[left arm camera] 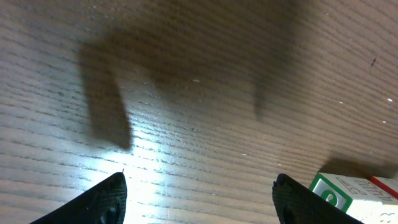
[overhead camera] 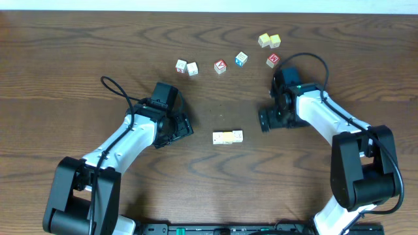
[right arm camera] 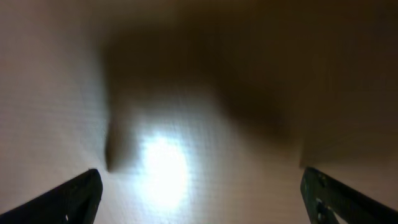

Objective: Lift 3 blocks
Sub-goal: 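Lift both grippers away from the aligned block row, then swing both grippers sideways and lower them to the row's ends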

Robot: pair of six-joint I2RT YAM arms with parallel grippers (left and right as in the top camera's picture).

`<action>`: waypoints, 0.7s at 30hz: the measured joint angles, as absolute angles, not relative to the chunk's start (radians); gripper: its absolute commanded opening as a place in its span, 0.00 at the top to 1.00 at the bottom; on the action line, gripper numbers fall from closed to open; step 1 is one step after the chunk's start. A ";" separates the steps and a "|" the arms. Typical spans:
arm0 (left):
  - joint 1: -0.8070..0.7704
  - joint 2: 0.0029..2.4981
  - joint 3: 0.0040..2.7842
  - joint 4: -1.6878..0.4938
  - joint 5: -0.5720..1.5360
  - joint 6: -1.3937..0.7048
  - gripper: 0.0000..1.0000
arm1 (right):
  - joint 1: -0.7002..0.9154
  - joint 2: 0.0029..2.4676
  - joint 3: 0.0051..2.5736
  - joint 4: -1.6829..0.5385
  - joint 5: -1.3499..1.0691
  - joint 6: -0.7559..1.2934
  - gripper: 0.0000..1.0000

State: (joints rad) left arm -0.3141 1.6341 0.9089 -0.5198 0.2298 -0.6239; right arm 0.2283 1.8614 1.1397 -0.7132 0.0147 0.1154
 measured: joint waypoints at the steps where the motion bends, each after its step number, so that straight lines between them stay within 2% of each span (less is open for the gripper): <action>1: -0.314 1.634 0.909 -0.522 0.237 -0.624 0.24 | 0.228 1.861 1.142 -0.710 -0.008 0.125 0.01; 2: -0.314 1.634 0.909 -0.522 0.248 -0.624 0.25 | 0.228 1.861 1.144 -0.710 -0.045 0.139 0.01; 3: -0.314 1.634 0.909 -0.521 0.269 -0.624 0.34 | 0.229 1.861 1.144 -0.709 -0.084 0.155 0.01; 4: -0.314 1.634 0.909 -0.519 0.290 -0.622 0.49 | 0.229 1.861 1.144 -0.707 -0.116 0.167 0.01; 6: -0.314 1.634 0.909 -0.517 0.343 -0.575 0.57 | 0.231 1.861 1.144 -0.716 -0.180 0.176 0.01; 7: -0.312 1.634 0.909 -0.517 0.377 -0.543 0.56 | 0.231 1.861 1.146 -0.733 -0.204 0.179 0.01; 8: -0.308 1.632 0.910 -0.532 0.417 -0.506 0.49 | 0.230 1.861 1.149 -0.761 -0.233 0.183 0.01; 9: -0.295 1.628 0.912 -0.570 0.456 -0.467 0.33 | 0.219 1.861 1.158 -0.809 -0.278 0.182 0.01; 10: -0.291 1.625 0.912 -0.580 0.466 -0.452 0.37 | 0.213 1.861 1.161 -0.822 -0.294 0.181 0.01; 11: -0.270 1.618 0.916 -0.619 0.488 -0.434 0.54 | 0.194 1.861 1.175 -0.858 -0.337 0.163 0.01; 12: -0.245 1.607 0.923 -0.656 0.505 -0.416 0.61 | 0.161 1.861 1.190 -0.901 -0.395 0.131 0.01; 13: -0.213 1.593 0.929 -0.685 0.517 -0.405 0.64 | 0.131 1.861 1.203 -0.926 -0.446 0.103 0.14; 14: -0.176 1.575 0.936 -0.704 0.526 -0.389 0.66 | 0.088 1.861 1.217 -0.947 -0.507 0.064 0.36; 15: -0.133 1.554 0.944 -0.720 0.533 -0.385 0.77 | 0.040 1.861 1.227 -0.957 -0.572 0.025 0.63; 16: -0.096 1.534 0.951 -0.732 0.540 -0.380 0.93 | -0.006 1.861 1.233 -0.970 -0.621 -0.013 0.82; 17: -0.061 1.515 0.956 -0.745 0.546 -0.371 0.93 | -0.049 1.861 1.234 -0.976 -0.663 -0.041 0.98; 21: 0.023 1.470 0.958 -0.735 0.567 -0.340 0.93 | -0.179 1.859 1.193 -0.954 -0.759 -0.105 0.99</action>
State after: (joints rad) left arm 0.0227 1.4696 0.9581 -0.7349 0.5671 -0.3397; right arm -0.1791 1.8587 1.1931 -0.9539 -0.7589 -0.1055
